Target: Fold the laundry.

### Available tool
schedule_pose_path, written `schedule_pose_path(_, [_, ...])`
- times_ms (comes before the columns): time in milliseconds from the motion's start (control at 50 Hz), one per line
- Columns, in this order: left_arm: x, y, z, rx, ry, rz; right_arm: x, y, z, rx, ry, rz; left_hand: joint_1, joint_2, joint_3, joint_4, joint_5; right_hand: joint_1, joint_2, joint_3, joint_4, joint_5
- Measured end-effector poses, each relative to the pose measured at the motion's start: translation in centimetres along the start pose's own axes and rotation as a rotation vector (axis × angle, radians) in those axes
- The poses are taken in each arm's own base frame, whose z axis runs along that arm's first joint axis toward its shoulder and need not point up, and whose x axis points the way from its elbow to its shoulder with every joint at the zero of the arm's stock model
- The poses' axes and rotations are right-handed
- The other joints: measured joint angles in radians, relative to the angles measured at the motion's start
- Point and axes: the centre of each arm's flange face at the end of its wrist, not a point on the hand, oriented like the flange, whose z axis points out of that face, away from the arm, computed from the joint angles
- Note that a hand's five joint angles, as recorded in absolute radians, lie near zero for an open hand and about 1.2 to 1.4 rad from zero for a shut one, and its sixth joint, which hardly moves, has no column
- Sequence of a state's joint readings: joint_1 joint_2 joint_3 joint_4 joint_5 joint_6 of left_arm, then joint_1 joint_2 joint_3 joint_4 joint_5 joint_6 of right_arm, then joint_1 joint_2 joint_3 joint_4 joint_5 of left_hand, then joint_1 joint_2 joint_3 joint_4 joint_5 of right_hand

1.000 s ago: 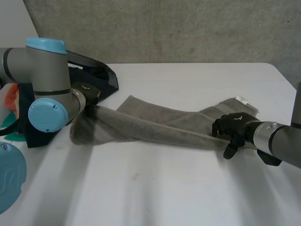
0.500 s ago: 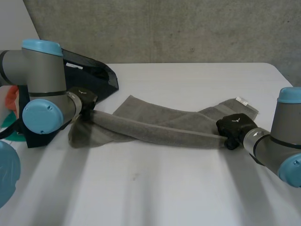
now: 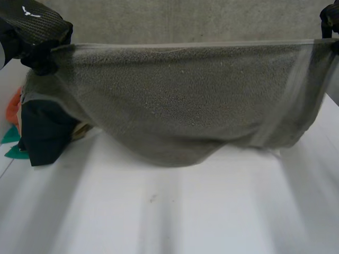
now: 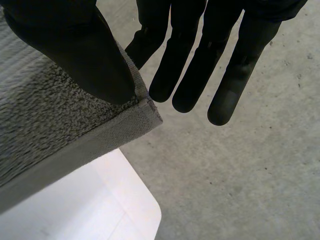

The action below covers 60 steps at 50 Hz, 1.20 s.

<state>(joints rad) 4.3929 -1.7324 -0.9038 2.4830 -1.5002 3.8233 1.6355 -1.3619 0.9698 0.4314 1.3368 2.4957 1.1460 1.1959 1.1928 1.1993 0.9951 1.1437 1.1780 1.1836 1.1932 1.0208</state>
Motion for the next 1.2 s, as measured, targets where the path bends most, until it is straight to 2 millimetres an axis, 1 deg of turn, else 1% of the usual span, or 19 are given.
schedule_pose_path(40, [0.1,0.2,0.3,-0.006,0.006,-0.001,-0.1,0.1,0.2,-0.006,-0.014,0.009,0.000,0.000,0.000,0.000,0.000,0.000,0.000,0.000,0.000,0.000])
schedule_pose_path(120, [1.3,2.3,3.1,-0.066,0.052,-0.005,-1.5,1.5,1.6,-0.044,-0.075,0.047,0.000,-0.004,-0.003,-0.006,0.000,0.000,0.000,0.000,0.000,0.002])
schedule_pose_path(260, [3.9,6.4,10.4,-0.100,0.063,0.041,-4.8,5.2,6.1,-0.085,-0.097,0.099,0.000,-0.006,-0.003,-0.010,0.000,0.000,0.000,0.000,0.000,0.002])
schedule_pose_path(320, [4.0,6.7,13.3,-0.037,0.006,0.072,-5.2,5.2,8.3,-0.013,-0.027,0.110,0.000,0.000,0.002,-0.001,0.000,0.000,0.000,0.002,0.000,0.002])
schedule_pose_path(360, [3.4,5.9,14.7,0.033,-0.054,0.086,-4.7,4.5,9.7,0.070,0.047,0.121,0.000,0.000,0.002,0.000,0.000,0.000,0.000,0.004,0.001,0.002])
schedule_pose_path(420, [1.2,2.9,15.8,0.202,-0.194,0.078,-2.6,1.8,11.7,0.285,0.227,0.162,0.000,0.001,0.002,0.000,0.000,0.000,0.000,0.004,0.002,0.002])
schedule_pose_path(480, [-1.8,-1.0,15.2,0.394,-0.341,0.025,0.0,-1.5,12.2,0.514,0.397,0.214,0.000,0.001,0.002,0.000,0.000,0.000,0.000,0.004,0.002,0.002])
schedule_pose_path(560, [-4.8,-4.8,13.4,0.599,-0.461,-0.066,2.6,-5.3,11.2,0.759,0.536,0.267,0.000,0.001,0.002,0.000,0.000,0.000,0.000,0.005,0.002,0.002])
schedule_pose_path(620, [-5.5,-5.9,12.4,0.661,-0.475,-0.111,3.1,-6.7,10.5,0.827,0.550,0.282,0.000,0.001,0.002,0.000,0.009,0.000,0.000,0.005,0.002,0.003])
schedule_pose_path(680, [-5.1,-5.5,12.2,0.649,-0.446,-0.133,2.6,-6.7,10.1,0.805,0.512,0.288,0.000,0.001,0.002,0.000,0.012,0.000,0.000,0.005,0.002,0.003])
schedule_pose_path(720, [-4.4,-4.7,12.3,0.616,-0.417,-0.138,2.1,-6.1,10.1,0.761,0.478,0.292,0.000,0.001,0.002,0.000,0.011,0.000,0.000,0.005,0.002,0.003])
schedule_pose_path(800, [-2.2,-1.8,13.0,0.508,-0.337,-0.140,0.4,-3.4,10.3,0.616,0.388,0.305,0.000,0.001,0.002,0.000,0.012,0.000,0.000,0.005,0.002,0.003])
schedule_pose_path(880, [0.5,1.9,13.7,0.383,-0.250,-0.133,-1.7,0.5,10.5,0.442,0.283,0.321,0.000,-0.001,0.000,-0.002,0.011,0.000,0.000,0.005,0.002,0.003])
schedule_pose_path(900, [0.9,2.4,13.8,0.369,-0.239,-0.131,-2.1,1.1,10.5,0.417,0.267,0.323,0.000,-0.002,0.000,-0.003,0.011,0.000,0.000,0.005,0.002,0.003])
schedule_pose_path(920, [2.2,4.0,14.0,0.315,-0.200,-0.124,-3.2,2.8,10.4,0.347,0.221,0.329,0.000,-0.005,-0.001,-0.008,0.010,0.000,0.000,0.005,0.002,0.003])
schedule_pose_path(940, [2.7,4.6,14.0,0.296,-0.186,-0.121,-3.6,3.6,10.3,0.318,0.200,0.331,0.000,-0.005,-0.001,-0.008,0.010,0.000,0.000,0.005,0.002,0.003])
schedule_pose_path(960, [3.9,6.1,14.1,0.249,-0.151,-0.112,-4.7,5.2,10.0,0.256,0.155,0.336,0.000,-0.007,-0.002,-0.014,0.009,0.000,0.000,0.005,0.002,0.003])
schedule_pose_path(1100, [9.7,14.0,14.4,0.032,0.025,-0.036,-9.8,12.6,7.7,-0.008,-0.040,0.325,-0.004,-0.046,-0.044,-0.052,0.001,0.000,0.000,0.005,0.002,0.003])
schedule_pose_path(1200, [12.1,18.0,14.7,-0.063,0.095,0.019,-11.9,16.0,6.0,-0.116,-0.122,0.270,-0.078,-0.126,-0.124,-0.130,-0.099,0.000,0.000,0.005,0.002,0.003])
